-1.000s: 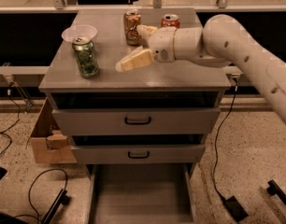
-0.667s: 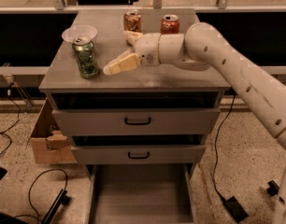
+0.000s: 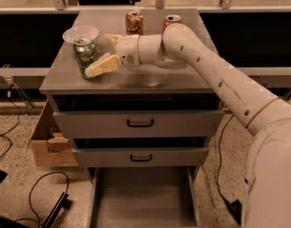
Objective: Place green can into bottom drawer
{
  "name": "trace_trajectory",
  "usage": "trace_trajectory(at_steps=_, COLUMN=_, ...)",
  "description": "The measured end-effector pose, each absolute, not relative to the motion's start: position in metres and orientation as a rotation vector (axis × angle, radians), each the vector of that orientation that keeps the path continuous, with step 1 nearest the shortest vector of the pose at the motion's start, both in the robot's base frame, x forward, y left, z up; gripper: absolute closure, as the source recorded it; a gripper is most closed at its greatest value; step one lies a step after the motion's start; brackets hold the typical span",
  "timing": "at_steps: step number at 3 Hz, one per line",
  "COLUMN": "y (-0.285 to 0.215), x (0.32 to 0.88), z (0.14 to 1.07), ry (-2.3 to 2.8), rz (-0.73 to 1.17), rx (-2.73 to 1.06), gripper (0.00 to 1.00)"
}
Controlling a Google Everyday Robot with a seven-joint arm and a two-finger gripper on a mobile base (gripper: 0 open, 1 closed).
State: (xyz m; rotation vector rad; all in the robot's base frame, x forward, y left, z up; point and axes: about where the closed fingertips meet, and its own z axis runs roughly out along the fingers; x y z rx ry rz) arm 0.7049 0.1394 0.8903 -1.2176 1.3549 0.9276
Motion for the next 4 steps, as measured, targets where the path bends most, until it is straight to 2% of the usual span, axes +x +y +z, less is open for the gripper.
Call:
trace_trajectory(at_steps=1, y=0.163, x=0.702, z=0.895, ry=1.319, rz=0.948, rx=-1.238, gripper=0.18)
trace_trajectory(at_steps=2, y=0.184, x=0.686, z=0.909, ry=1.266, rz=0.954, rx=-1.260, gripper=0.41)
trace_trajectory(at_steps=3, y=0.192, x=0.671, z=0.917, ry=1.262, rz=0.939, rx=-1.266, gripper=0.72)
trace_trajectory(at_steps=4, y=0.174, x=0.653, z=0.924, ry=1.297, rz=0.903, rx=-1.267, gripper=0.95)
